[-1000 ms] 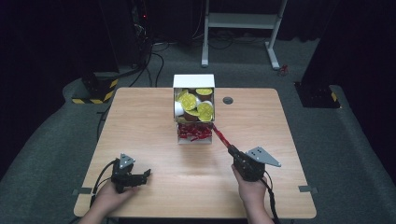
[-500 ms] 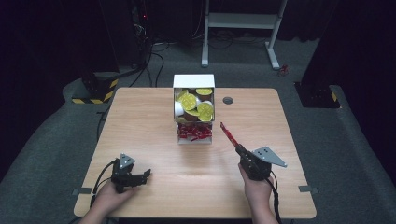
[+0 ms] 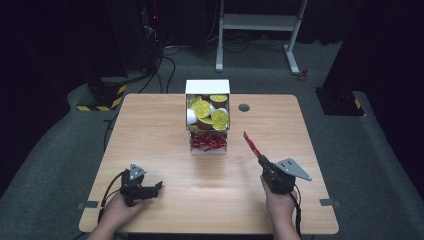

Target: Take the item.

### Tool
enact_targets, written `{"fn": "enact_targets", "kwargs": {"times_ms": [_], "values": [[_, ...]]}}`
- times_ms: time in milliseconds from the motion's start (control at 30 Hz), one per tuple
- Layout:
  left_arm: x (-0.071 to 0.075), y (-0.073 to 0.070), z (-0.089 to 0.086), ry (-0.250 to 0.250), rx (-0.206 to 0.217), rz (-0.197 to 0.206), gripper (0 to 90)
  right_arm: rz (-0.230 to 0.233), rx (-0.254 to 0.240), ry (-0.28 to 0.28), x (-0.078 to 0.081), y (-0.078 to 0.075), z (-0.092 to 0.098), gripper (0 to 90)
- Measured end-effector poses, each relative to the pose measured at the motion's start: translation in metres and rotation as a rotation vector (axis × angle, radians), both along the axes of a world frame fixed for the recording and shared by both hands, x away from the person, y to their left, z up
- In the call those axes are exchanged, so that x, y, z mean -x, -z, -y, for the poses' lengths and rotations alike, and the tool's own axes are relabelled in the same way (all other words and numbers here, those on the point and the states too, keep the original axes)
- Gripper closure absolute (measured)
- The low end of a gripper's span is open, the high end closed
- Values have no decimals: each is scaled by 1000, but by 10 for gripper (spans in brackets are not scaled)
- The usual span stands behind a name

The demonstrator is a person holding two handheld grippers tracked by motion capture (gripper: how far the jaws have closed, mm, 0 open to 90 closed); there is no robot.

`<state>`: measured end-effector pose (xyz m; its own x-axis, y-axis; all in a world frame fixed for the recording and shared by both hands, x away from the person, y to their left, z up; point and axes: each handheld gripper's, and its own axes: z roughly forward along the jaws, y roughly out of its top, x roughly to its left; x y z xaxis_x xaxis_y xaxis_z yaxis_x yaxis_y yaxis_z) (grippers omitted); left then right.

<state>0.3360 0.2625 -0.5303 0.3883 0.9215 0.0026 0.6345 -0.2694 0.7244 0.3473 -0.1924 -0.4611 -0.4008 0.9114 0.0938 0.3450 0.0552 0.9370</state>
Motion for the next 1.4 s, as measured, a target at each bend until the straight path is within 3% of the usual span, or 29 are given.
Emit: {"fn": "enact_targets", "kwargs": {"times_ms": [367, 867, 1033, 1400], "values": [[0, 0, 0, 1, 0, -1, 75, -20, 3, 33, -28, 3, 3, 885], [1, 0, 0, -1, -3, -2, 75, -5, 50, 46, -62, -21, -5, 888], [1, 0, 0, -1, -1, -2, 75, -25, 44, 62, -70, -19, -6, 888], [1, 0, -1, 3, -5, -5, 75, -82, 105, 103, -90, -3, -6, 888]]}}
